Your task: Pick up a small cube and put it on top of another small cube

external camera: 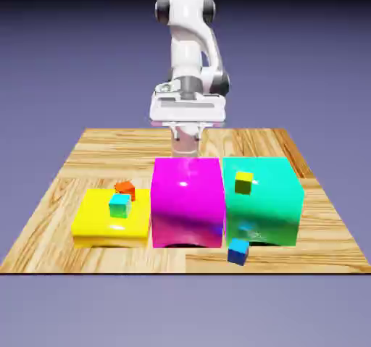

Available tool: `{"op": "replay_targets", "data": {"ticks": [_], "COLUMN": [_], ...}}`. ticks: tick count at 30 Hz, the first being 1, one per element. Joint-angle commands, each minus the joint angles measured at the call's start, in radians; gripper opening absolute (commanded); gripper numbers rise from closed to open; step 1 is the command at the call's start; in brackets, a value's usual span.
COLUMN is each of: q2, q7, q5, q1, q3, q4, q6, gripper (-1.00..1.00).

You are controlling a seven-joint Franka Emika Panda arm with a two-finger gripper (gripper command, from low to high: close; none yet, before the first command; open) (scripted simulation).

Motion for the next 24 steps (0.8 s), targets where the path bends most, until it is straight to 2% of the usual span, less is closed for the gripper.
{"op": "replay_targets", "data": {"ticks": [1, 24], "q2": [0.036, 0.870], "q7": [0.006, 0.139], "q5": [0.019, 0.454], "q1": [0.016, 0.374], "q3": [-0.015, -0.357], "q4": [0.030, 0.719], "q6": [-0.038, -0.922], "gripper": [0.00, 0.00]}}
